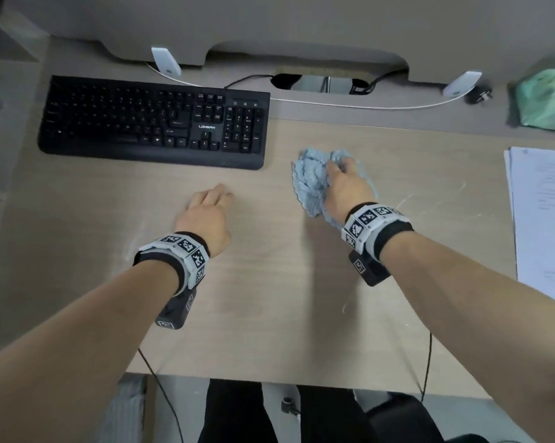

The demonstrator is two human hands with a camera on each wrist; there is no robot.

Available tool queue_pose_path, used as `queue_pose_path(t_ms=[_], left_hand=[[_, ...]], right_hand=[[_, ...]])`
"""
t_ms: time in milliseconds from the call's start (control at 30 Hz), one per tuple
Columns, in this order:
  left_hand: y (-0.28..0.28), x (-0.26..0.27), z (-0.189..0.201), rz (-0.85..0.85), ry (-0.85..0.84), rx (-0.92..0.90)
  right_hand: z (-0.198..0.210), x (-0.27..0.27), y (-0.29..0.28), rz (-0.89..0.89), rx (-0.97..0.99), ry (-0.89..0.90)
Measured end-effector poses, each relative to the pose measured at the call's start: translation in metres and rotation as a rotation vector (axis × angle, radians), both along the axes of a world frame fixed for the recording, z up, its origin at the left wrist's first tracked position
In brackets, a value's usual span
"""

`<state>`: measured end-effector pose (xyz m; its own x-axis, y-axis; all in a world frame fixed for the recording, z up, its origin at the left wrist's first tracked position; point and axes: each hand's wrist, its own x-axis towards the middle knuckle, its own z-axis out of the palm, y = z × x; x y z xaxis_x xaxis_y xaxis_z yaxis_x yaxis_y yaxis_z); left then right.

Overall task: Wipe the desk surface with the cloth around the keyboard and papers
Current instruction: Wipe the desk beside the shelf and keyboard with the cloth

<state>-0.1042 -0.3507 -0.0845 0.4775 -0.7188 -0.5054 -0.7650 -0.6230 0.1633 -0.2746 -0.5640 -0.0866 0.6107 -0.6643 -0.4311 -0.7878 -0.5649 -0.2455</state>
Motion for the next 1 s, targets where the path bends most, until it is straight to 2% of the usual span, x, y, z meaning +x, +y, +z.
queue_pose_path(t_ms=[67,167,233,300,467,600,733,800,933,1000], left_hand=[[0.003,0.004,-0.001,-0.034,-0.002,0.005],[0.004,0.01,-0.001,-0.091,-0.001,0.014],[0.004,0.011,0.001,-0.122,0.005,0.022],[0.002,0.009,0.002,-0.12,-0.002,0.009],[-0.011,-0.009,0.0,-0.199,-0.002,-0.072],[-0.03,-0.033,-0.001,-0.284,0.05,-0.104],[-0.053,-0.049,0.0,-0.328,0.061,-0.102],[-0.064,-0.052,0.001,-0.349,0.046,-0.097],[-0.09,-0.06,-0.004,-0.357,0.014,-0.077],[-0.1,-0.063,-0.004,-0.35,0.011,-0.069]], right_hand=[[0.001,0.012,0.036,0.068,0.005,0.017],[-0.011,0.01,0.102,0.337,0.056,-0.028],[-0.017,-0.004,0.119,0.338,0.082,-0.064],[-0.013,-0.021,0.111,0.191,0.069,-0.084],[-0.004,-0.076,0.063,-0.319,0.003,-0.159],[0.001,-0.12,0.025,-0.508,-0.104,-0.231],[-0.011,-0.145,-0.018,-0.669,-0.148,-0.096],[-0.016,-0.135,-0.018,-0.661,-0.128,-0.06],[-0.028,-0.098,0.019,-0.288,-0.078,-0.061],[-0.025,-0.104,0.019,-0.272,-0.057,-0.069]])
